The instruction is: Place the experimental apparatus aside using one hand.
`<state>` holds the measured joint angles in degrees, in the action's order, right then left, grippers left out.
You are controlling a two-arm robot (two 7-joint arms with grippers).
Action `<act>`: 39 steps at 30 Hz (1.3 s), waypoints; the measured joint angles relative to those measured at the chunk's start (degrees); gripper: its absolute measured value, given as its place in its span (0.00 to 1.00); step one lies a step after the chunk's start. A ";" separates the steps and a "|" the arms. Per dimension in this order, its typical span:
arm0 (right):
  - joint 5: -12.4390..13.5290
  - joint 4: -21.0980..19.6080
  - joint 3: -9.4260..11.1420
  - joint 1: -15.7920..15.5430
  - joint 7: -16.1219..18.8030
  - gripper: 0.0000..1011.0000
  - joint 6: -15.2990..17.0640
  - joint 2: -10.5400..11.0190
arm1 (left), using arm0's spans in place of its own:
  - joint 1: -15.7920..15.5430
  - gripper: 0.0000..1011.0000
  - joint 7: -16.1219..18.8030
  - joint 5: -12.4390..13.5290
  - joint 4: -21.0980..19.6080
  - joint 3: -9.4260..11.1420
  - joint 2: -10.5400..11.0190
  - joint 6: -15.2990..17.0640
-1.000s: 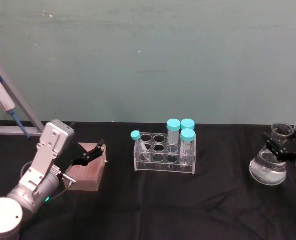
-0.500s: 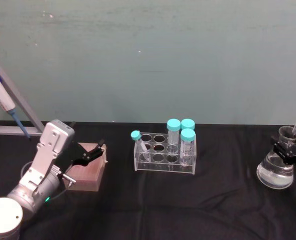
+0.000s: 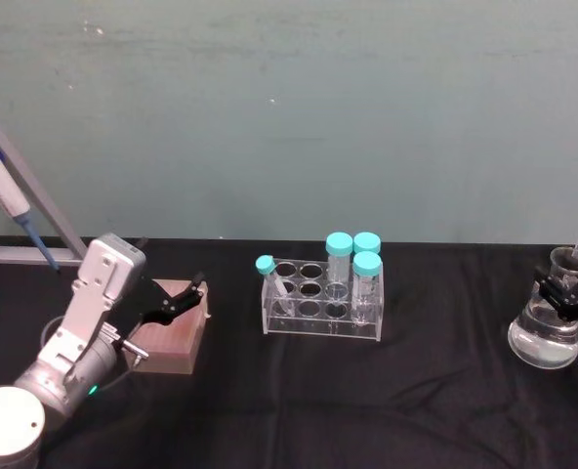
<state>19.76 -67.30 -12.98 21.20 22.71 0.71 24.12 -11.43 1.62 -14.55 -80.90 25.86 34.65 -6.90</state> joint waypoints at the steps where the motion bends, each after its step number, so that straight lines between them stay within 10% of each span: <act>1: -0.07 0.12 0.02 0.07 0.02 0.45 0.00 -0.06 | 0.00 0.99 0.00 0.00 0.00 0.00 0.00 0.00; 39: -1.91 2.95 0.10 1.91 0.39 0.45 0.28 -1.45 | 0.00 0.99 0.00 0.00 0.00 0.00 0.00 0.00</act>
<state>17.86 -64.35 -12.88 23.11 23.11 0.99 22.67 -11.43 1.62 -14.55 -80.90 25.86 34.65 -6.91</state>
